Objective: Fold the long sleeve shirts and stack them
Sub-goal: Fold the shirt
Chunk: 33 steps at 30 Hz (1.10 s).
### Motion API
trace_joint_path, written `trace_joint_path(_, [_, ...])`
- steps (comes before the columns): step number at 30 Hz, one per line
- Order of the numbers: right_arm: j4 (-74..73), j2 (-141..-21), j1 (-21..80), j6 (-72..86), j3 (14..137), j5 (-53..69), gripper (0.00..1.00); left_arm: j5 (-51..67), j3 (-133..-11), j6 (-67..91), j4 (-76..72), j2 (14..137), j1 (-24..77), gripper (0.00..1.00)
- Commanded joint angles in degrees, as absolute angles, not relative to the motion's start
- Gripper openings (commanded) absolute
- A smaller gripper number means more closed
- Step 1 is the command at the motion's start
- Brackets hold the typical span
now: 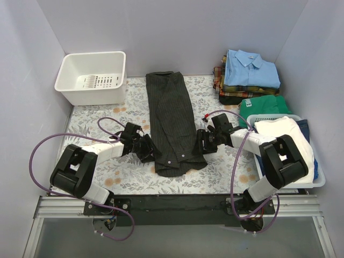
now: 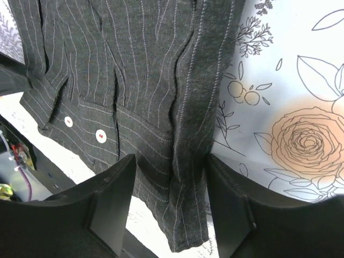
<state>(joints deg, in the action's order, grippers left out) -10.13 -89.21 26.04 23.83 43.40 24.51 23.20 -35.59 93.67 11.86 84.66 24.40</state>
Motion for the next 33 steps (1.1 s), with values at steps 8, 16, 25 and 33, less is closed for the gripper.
trace_joint_path(8, [-9.9, -91.1, 25.6, 24.5, 42.8, 24.7, 0.35, 19.8, -35.9, 92.1, 14.9, 87.1, 24.8, 0.2])
trace_joint_path(16, [-16.6, -89.3, 25.6, 20.1, 45.3, 27.7, 0.01, 19.1, -39.5, 87.1, 19.3, 86.4, 24.9, 0.0])
trace_joint_path(25, [-28.5, -84.6, 25.5, 13.2, 47.8, 37.2, 0.01, 18.5, -38.9, 83.0, 29.9, 76.0, 24.9, 0.0])
trace_joint_path(33, [-30.3, -83.5, 25.6, 12.7, 42.0, 44.4, 0.01, 22.6, -34.8, 83.8, 34.5, 67.9, 24.9, 0.0])
